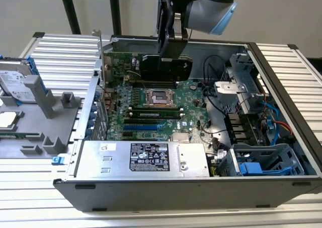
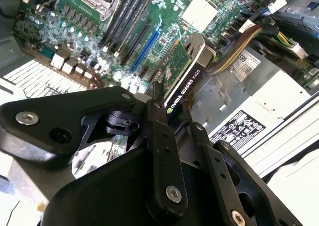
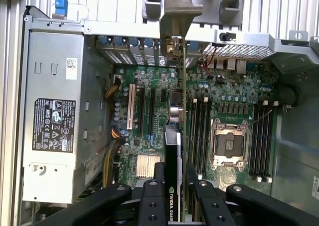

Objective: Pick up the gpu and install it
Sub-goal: 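Insert the gpu into the slot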

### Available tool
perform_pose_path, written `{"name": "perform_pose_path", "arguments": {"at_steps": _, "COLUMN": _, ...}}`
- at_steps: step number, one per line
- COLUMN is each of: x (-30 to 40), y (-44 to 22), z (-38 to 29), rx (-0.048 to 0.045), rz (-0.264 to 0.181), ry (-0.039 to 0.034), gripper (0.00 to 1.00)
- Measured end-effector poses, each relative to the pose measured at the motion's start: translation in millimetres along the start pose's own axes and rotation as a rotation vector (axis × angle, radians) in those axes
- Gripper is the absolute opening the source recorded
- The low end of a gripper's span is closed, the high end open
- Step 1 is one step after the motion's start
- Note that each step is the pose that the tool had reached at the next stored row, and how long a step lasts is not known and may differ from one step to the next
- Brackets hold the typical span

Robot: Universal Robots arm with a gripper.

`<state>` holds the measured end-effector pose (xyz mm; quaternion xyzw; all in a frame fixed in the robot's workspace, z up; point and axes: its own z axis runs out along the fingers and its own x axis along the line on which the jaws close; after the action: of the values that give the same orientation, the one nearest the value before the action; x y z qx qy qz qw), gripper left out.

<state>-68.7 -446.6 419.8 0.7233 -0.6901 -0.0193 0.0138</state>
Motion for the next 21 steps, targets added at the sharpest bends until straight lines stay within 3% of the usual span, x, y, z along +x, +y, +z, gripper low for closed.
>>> {"name": "perform_pose_path", "arguments": {"at_steps": 21, "x": -0.1, "y": -0.3, "z": 5.3, "rx": 0.0065, "rz": 0.0, "ry": 0.0007, "gripper": 0.0}}
